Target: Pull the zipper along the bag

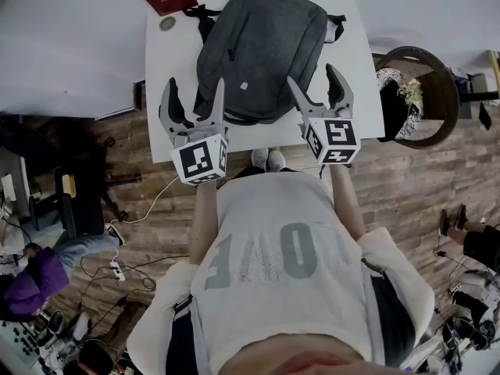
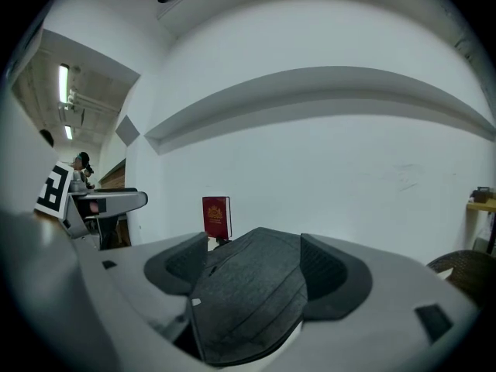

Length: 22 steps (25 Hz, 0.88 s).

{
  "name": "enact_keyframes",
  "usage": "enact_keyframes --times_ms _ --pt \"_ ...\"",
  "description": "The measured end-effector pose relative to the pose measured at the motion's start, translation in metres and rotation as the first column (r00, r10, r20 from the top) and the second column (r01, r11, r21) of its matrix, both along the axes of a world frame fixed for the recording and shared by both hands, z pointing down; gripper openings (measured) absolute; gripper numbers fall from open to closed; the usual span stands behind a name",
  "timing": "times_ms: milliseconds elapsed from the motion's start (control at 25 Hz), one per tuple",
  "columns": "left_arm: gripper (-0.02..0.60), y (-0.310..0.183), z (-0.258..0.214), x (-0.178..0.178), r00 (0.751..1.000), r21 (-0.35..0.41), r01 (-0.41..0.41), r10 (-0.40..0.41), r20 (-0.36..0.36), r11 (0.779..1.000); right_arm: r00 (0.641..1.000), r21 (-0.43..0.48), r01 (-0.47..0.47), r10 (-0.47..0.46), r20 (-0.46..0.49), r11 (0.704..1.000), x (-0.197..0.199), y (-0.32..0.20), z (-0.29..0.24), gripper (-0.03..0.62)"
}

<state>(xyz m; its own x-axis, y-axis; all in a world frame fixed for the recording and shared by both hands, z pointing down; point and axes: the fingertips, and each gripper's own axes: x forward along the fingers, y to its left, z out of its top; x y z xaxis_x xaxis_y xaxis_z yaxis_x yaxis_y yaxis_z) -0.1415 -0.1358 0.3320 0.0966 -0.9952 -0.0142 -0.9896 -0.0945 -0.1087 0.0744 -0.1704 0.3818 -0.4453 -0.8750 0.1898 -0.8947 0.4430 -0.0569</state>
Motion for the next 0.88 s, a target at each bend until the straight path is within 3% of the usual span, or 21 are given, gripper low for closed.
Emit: enact_keyframes --times_ms 240,480,680,880 --pt "0.357 -0.013 0.015 -0.004 1.0 -0.045 -0.022 0.021 -0.01 0.999 0.996 -0.023 -0.038 0.036 -0.085 0.999 0.01 -0.012 0.023 0.356" --pt "0.357 -0.02 0.042 -0.008 1.0 -0.124 -0.026 0.026 0.001 0.992 0.976 -0.075 -0.113 0.097 -0.192 0.991 0.045 -0.03 0.066 0.354" --pt "0.357 -0.025 0.081 -0.004 0.999 -0.231 -0.05 0.049 -0.01 0.972 0.943 -0.134 -0.173 0.126 -0.307 0.976 0.074 -0.045 0.11 0.354" --pt "0.357 -0.023 0.11 0.005 0.997 -0.313 -0.074 0.079 0.002 0.947 0.879 -0.167 -0.166 0.069 -0.472 0.972 0.085 -0.06 0.149 0.354"
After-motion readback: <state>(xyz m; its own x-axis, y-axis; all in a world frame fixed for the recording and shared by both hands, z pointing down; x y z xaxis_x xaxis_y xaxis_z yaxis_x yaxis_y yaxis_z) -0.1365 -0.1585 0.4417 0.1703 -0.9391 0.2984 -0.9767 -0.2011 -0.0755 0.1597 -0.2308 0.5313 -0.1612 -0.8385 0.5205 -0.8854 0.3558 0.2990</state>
